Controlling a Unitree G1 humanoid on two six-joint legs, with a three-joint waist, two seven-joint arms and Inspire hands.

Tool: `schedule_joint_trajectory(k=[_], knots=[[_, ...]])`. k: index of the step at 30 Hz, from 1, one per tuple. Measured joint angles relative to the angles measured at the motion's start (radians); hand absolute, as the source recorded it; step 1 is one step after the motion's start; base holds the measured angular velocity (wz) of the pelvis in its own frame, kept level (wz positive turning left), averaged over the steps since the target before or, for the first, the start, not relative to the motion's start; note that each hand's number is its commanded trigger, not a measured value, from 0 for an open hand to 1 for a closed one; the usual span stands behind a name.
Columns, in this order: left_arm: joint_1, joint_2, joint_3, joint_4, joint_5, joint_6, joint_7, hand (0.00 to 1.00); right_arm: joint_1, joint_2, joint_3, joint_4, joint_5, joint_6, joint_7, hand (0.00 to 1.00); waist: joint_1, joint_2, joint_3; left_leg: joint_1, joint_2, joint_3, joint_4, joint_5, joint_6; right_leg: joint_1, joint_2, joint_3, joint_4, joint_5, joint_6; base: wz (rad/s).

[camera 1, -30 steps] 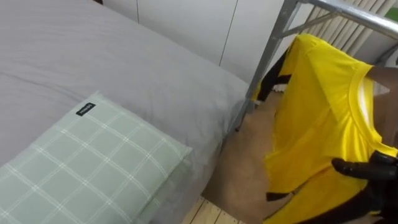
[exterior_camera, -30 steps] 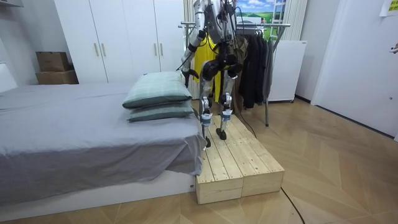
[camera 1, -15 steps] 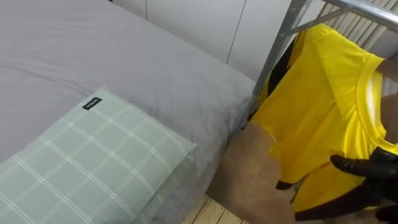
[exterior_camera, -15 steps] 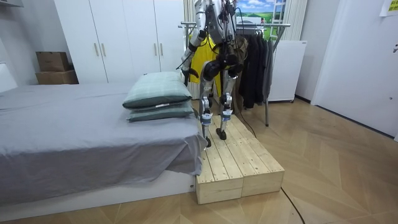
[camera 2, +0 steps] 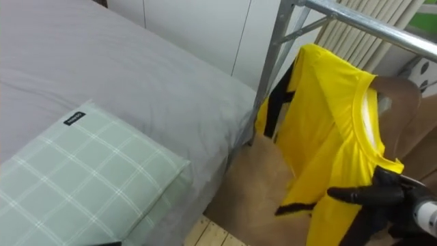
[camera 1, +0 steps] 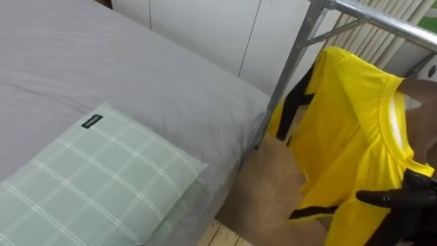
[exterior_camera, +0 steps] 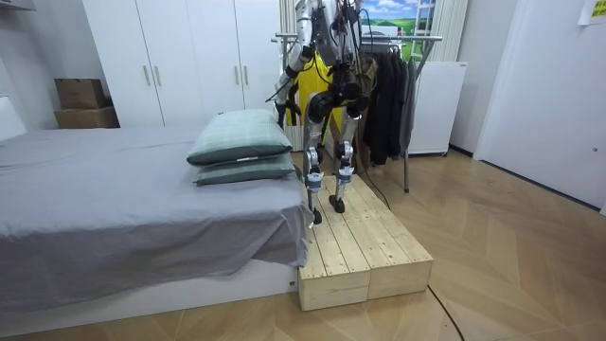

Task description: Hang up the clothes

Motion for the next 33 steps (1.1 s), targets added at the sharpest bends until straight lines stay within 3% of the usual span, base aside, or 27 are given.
schedule_joint_trajectory(k=[10, 14, 19, 24, 33], knots=[[0.007, 0.000, 0.000, -0.002, 0.029, 0.000, -0.002, 0.00, 0.032, -0.001, -0.013, -0.006, -0.016, 0.003, 0.004, 0.00, -0.001, 0.000, -0.0059, 0.051, 0.002, 0.008, -0.027, 0.003, 0.000, 0.040, 0.005, 0.017, -0.016, 0.004, 0.002, -0.02], [0.019, 0.000, 0.005, -0.012, 0.031, 0.000, -0.001, 0.00, 0.033, -0.001, -0.019, -0.017, -0.089, 0.002, -0.006, 0.00, -0.004, -0.004, -0.0072, 0.087, 0.009, 0.026, -0.052, 0.003, 0.000, 0.070, 0.015, 0.037, -0.043, 0.007, 0.005, -0.10], [0.049, 0.000, 0.032, -0.020, 0.030, -0.001, -0.001, 0.00, 0.036, -0.002, -0.016, -0.054, -0.270, -0.005, -0.063, 0.00, -0.006, -0.021, -0.0166, 0.119, 0.015, 0.048, -0.065, 0.003, 0.000, 0.093, 0.020, 0.051, -0.059, 0.013, 0.004, -0.11], [0.061, 0.000, 0.038, -0.019, 0.030, -0.005, -0.001, 0.00, 0.058, -0.002, -0.016, -0.147, -0.446, -0.015, -0.122, 0.00, -0.005, -0.027, -0.0149, 0.155, 0.014, 0.060, -0.082, 0.003, 0.001, 0.112, 0.021, 0.075, -0.059, 0.011, 0.008, -0.08], [0.087, -0.002, 0.040, -0.060, 0.029, -0.013, 0.005, 0.00, 0.120, -0.002, -0.020, -0.294, -0.604, -0.054, -0.200, 0.00, -0.016, -0.024, -0.0126, 0.180, 0.020, 0.086, -0.099, 0.002, 0.003, 0.131, 0.030, 0.108, -0.080, 0.018, 0.017, -0.08]])
